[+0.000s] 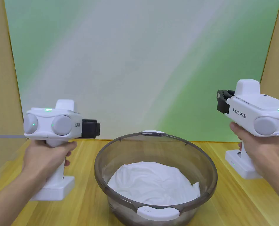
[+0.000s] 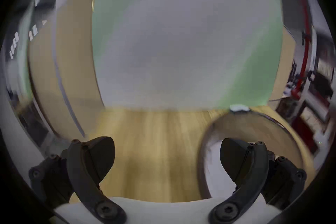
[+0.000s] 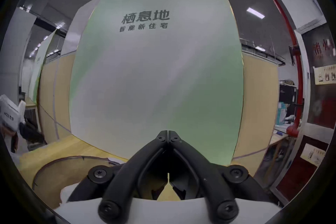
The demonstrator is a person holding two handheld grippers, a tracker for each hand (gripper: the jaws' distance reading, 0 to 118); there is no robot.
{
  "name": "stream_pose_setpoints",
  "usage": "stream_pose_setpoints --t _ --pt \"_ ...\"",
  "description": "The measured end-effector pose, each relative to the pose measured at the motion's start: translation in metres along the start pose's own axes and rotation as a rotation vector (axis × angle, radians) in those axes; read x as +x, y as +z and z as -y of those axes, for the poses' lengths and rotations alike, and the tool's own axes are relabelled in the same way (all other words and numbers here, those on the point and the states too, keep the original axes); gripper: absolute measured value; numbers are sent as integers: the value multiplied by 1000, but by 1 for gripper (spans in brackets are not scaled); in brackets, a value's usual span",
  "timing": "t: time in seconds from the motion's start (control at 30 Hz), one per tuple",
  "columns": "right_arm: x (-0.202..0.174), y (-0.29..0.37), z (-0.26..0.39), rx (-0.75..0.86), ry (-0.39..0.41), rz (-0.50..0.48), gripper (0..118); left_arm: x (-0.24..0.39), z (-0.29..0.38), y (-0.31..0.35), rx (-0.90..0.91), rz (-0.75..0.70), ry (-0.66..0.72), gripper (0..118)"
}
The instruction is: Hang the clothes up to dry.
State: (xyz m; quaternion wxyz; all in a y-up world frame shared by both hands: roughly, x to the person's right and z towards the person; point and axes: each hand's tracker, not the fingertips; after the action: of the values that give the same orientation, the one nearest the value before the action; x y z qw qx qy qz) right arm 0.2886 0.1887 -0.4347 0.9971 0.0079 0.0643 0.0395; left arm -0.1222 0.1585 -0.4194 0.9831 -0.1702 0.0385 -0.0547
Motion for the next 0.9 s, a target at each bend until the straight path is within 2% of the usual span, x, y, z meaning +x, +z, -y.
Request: stream_pose_setpoints --t 0.03,0.07,0.13,0.17,0.2,0.23,0.27,0.3,0.33,0.37,0.5,0.6,0.7,0.73,0.8,0.9 --pt "-1 2 -1 3 -47 -29 0 -5 -8 -1 111 -48 -62 107" --pt "-2 1 -2 15 -57 -30 0 -1 -13 2 177 -75 -84 104" --pt "-11 3 -1 33 -65 -7 0 4 -19 8 303 -113 -55 92" --pt "-15 3 0 36 -77 4 0 1 -22 2 335 -116 -45 81" --pt "-15 2 4 39 -109 16 0 0 -25 1 320 -95 -4 53" --pt "-18 3 9 46 -147 33 0 1 -28 -1 347 -94 17 32" --pt "-20 2 16 37 -193 46 0 1 -24 -5 265 -43 75 19" --pt "-21 2 21 12 -219 38 0 6 -22 -10 238 -54 87 19" --pt "-21 0 27 -15 -232 10 0 9 -19 -5 213 -111 91 0" --pt "-21 0 32 -28 -230 -3 0 9 -17 3 259 -165 97 0" --pt "-23 6 41 -68 -139 15 0 17 3 -1 270 -122 78 0" --pt "-16 5 39 -94 -156 16 0 15 14 -6 234 -88 93 0" --pt "-30 16 15 -132 -116 51 0 4 17 0 215 -99 99 0" --pt "-35 14 5 -135 -124 30 0 -5 17 4 200 -86 120 0" --pt "-59 25 -24 -100 -120 -149 0 -17 20 9 193 -88 124 0" --pt "-106 33 -62 -77 -31 -296 0 -32 30 22 177 -119 101 0"
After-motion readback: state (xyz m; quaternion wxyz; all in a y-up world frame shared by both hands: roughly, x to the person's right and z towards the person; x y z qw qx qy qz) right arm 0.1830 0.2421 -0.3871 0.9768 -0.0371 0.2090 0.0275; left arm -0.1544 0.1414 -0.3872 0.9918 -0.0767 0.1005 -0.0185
